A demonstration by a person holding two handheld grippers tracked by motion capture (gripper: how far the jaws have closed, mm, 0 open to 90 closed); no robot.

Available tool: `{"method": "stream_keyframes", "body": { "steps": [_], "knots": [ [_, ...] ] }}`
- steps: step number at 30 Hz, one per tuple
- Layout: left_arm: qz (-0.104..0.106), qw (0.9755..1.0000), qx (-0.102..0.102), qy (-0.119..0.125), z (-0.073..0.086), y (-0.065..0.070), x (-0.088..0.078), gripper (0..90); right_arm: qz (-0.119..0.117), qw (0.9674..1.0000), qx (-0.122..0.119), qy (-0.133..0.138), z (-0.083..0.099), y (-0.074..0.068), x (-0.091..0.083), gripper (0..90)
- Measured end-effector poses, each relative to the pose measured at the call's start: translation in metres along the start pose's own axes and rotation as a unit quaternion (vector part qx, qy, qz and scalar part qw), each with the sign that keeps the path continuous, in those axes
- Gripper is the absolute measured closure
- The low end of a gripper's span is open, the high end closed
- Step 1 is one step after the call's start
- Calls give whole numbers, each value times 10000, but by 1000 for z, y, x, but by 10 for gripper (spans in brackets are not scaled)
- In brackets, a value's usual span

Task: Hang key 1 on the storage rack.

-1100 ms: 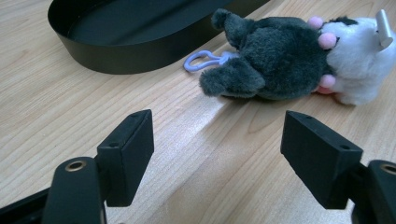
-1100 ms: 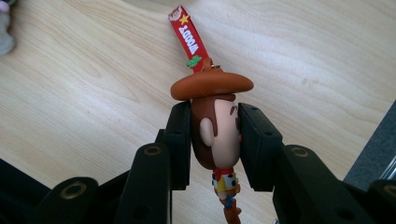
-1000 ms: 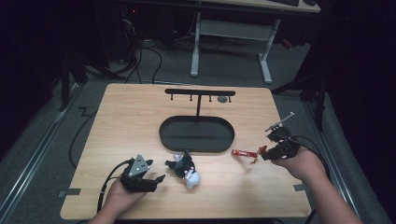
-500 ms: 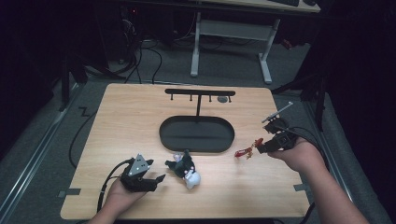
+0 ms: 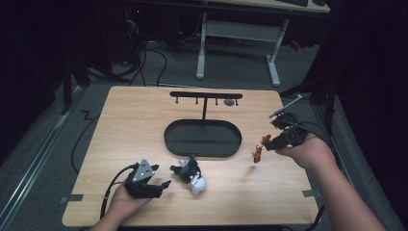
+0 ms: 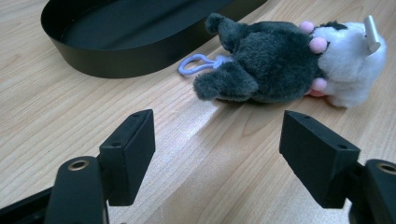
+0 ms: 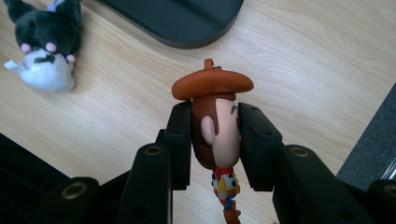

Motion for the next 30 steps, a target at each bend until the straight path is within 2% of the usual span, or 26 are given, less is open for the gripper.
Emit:
{"method": "stream_keyframes", "body": {
  "steps": [17, 30],
  "knots": [
    [35, 10000, -33, -44, 2, 1, 0, 275, -123, 9998, 98, 85, -26, -5, 2, 677],
    [65, 10000, -57, -38, 3, 0, -1, 275, 9, 9994, 141, 326, -54, 3, -2, 677]
  ]
}}
Point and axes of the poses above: each handheld gripper's, and its own axes: x roughly forward along the jaws, z roughly out of its underside, y roughly to its right, the point moved 7 cm from there along x, roughly forward along the jaws
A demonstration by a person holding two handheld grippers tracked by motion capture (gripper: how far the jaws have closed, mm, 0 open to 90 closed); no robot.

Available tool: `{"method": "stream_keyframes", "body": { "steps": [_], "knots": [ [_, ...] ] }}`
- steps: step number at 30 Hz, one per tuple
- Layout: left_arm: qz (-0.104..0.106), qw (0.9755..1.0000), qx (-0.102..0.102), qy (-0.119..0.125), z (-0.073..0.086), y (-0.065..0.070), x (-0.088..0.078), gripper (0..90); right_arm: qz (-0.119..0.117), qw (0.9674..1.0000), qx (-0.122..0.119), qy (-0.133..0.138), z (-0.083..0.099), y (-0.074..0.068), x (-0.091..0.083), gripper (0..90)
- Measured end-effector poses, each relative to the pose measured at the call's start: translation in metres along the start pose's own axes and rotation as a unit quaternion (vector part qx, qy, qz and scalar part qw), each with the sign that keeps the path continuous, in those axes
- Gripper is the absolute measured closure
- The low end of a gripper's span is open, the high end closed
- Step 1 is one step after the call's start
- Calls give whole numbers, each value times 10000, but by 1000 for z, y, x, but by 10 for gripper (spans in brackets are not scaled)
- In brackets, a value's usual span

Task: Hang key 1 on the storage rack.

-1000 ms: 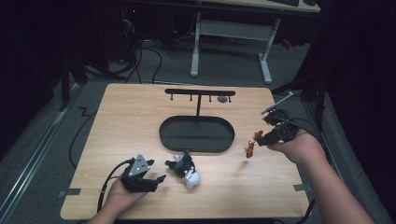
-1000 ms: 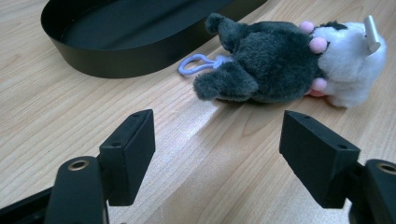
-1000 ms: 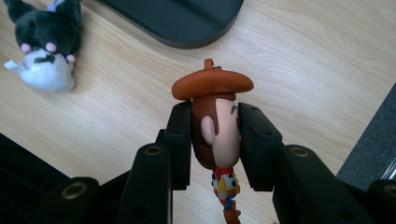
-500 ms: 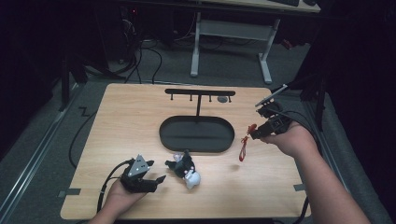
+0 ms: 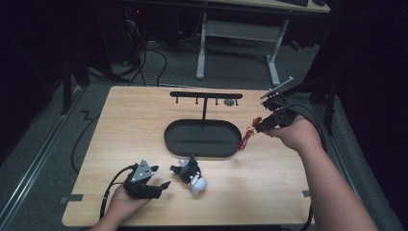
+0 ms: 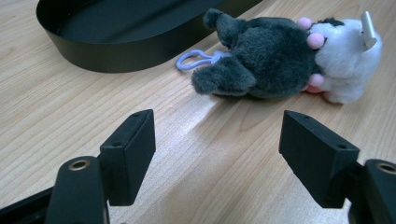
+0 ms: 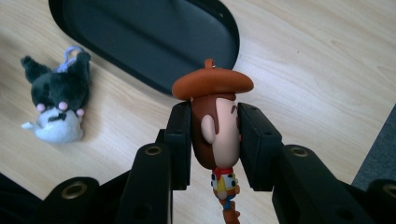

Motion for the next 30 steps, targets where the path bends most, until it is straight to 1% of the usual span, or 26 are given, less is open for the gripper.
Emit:
{"method": "stream_keyframes", "body": {
  "steps": [3, 6, 7, 9, 12, 15, 16, 18, 19, 21, 24, 25, 27, 28, 30],
  "knots": [
    [8, 10000, 7, -6, 0, 0, 0, 276, 19, 10000, 26, 74, -9, 0, -1, 677],
    [18, 10000, 20, -17, 0, 1, 0, 275, 36, 10000, 34, 80, -13, -1, -1, 677],
    [21, 10000, 18, -21, 0, 1, 0, 276, 49, 9999, 35, 93, -18, -1, 0, 677],
    [21, 10000, 9, -2, 0, 1, 0, 275, 55, 9999, 38, 118, -23, -1, 0, 677],
    [21, 10000, 4, -1, 0, 1, 0, 276, 87, 9999, -24, 136, -31, -2, 0, 677],
    [26, 10000, -4, -4, 0, 0, 0, 276, 93, 9998, -21, 191, -38, -3, 0, 677],
    [38, 10000, -5, -8, 1, 0, 0, 276, 107, 9997, -12, 217, -44, -3, 0, 678],
    [43, 10000, -6, -8, 1, 0, 0, 275, 109, 9997, 7, 235, -46, -3, 1, 677],
    [42, 10000, -12, -4, 1, 0, -1, 275, 143, 9996, 1, 244, -51, -1, 2, 678],
    [44, 10000, -16, -6, 1, 0, -1, 276, 142, 9996, 23, 246, -54, -1, 2, 677],
    [32, 10000, -29, -14, 1, -1, -1, 276, 130, 9994, 49, 324, -62, 0, 4, 677],
    [29, 10000, -48, 1, 2, -2, -2, 275, 162, 9994, 44, 313, -65, 1, 4, 677],
    [32, 10000, -68, 14, 2, -2, -2, 276, 156, 9993, 56, 338, -67, 2, 5, 677],
    [31, 10000, -74, 15, 2, -2, -2, 276, 156, 9992, 114, 340, -70, 3, 6, 677],
    [32, 10000, -77, 16, 2, -2, -2, 275, 159, 9993, 106, 324, -72, 3, 8, 677]
  ]
}}
Point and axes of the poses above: each handheld gripper's, and its own axes: x roughly forward along the jaws, z roughly out of its underside, y roughly to its right, the point moved 7 cm from there along x, roughly forward along the jaws
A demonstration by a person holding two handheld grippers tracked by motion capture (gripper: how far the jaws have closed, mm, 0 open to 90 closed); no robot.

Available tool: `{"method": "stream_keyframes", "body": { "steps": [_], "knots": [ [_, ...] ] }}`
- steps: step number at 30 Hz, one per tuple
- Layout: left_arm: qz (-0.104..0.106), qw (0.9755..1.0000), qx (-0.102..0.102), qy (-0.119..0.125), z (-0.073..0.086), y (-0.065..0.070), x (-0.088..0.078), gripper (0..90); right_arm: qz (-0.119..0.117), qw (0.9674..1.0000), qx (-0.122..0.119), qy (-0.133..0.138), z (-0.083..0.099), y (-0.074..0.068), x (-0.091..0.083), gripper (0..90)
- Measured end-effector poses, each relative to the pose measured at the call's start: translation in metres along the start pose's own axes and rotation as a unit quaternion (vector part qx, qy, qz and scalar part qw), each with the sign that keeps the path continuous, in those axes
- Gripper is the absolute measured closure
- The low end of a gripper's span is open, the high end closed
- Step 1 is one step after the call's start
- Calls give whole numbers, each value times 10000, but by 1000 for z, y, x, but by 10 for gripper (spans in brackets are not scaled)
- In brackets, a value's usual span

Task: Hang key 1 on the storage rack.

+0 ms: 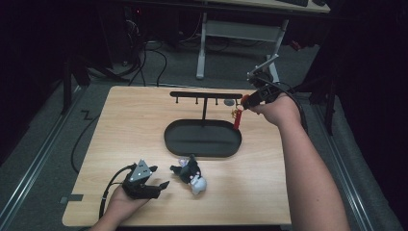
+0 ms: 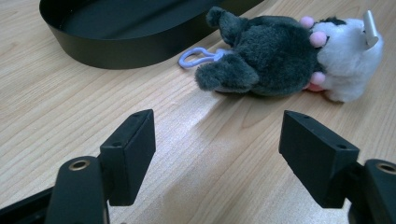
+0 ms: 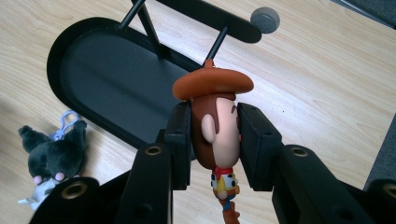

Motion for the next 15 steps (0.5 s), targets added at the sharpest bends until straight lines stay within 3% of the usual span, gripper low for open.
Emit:
{"method": "stream_keyframes", "body": {
  "steps": [6, 15],
  "knots": [
    [2, 10000, 8, -16, 0, -1, 0, 276, -27, 10000, -66, -3, -7, -4, 5, 678],
    [11, 10000, 5, -29, 1, -1, 0, 276, 22, 9999, 26, 125, -16, -3, 7, 677]
  ]
}}
Point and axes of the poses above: each handheld gripper's, and its own axes: x roughly forward along the jaws, z roughly out of its underside, y roughly to its right, the point moved 7 cm from there along x, roughly forward along the jaws
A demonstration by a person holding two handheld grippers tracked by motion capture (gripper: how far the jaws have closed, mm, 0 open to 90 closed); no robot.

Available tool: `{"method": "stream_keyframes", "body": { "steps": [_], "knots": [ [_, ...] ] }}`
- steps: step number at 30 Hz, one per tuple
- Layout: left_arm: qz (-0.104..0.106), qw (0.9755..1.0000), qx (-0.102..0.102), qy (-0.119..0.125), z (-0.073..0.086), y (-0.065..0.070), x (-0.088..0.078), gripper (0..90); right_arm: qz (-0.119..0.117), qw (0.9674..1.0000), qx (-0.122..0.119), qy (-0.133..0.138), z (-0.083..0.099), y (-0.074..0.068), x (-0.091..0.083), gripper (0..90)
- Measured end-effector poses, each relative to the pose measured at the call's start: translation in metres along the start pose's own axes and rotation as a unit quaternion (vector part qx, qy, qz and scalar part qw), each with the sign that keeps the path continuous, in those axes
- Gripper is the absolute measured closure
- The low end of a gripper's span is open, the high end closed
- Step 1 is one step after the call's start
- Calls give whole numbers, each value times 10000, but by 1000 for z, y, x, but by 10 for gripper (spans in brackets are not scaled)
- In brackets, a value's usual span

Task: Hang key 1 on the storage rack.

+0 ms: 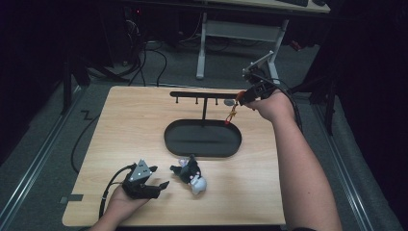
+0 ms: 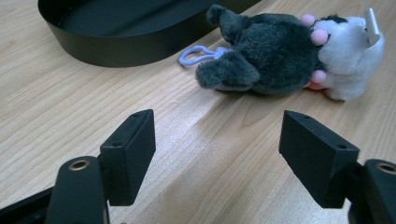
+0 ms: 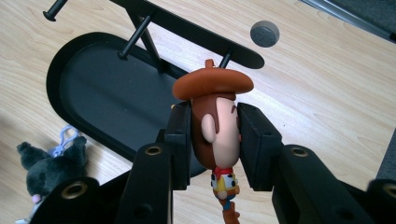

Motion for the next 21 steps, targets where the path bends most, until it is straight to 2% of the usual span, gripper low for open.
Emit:
{"method": "stream_keyframes", "body": {
  "steps": [12, 21],
  "knots": [
    [20, 10000, 8, -31, 1, 0, 0, 276, 87, 9999, 97, -28, 2, 7, 5, 677],
    [38, 10000, 13, -59, 1, 1, 1, 276, 22, 9994, 303, -143, 21, 18, 22, 675]
  ]
}}
Point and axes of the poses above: each handheld gripper's, and its own axes: x roughly forward along the jaws, z roughly out of its underside, y roughly to its right, the point moved 7 cm from there along x, roughly forward along the jaws
